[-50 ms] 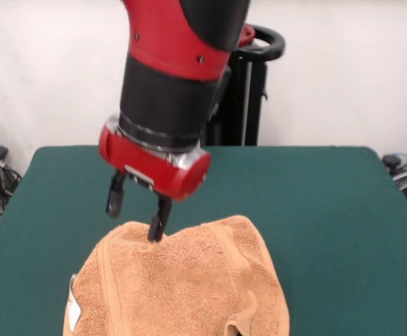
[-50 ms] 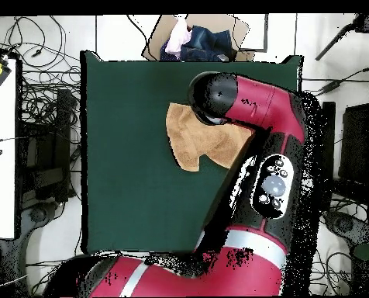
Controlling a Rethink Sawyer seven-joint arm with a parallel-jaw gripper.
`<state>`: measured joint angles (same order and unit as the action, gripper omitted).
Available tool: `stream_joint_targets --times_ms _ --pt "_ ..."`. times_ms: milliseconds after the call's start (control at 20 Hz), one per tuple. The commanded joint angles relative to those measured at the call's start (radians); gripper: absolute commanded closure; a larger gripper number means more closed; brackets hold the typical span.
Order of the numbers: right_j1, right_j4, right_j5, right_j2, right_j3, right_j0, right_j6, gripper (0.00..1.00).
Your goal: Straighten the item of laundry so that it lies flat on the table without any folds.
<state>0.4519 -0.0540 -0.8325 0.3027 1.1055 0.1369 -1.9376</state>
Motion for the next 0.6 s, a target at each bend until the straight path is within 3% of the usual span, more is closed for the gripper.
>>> stream_joint_targets --times_ms 50,600 --pt "0.023 0.118 -0.216 -0.034 0.142 0.017 0.155 0.0" --pt "0.037 0.202 -0.244 -0.098 0.206 0.046 0.167 0.0"
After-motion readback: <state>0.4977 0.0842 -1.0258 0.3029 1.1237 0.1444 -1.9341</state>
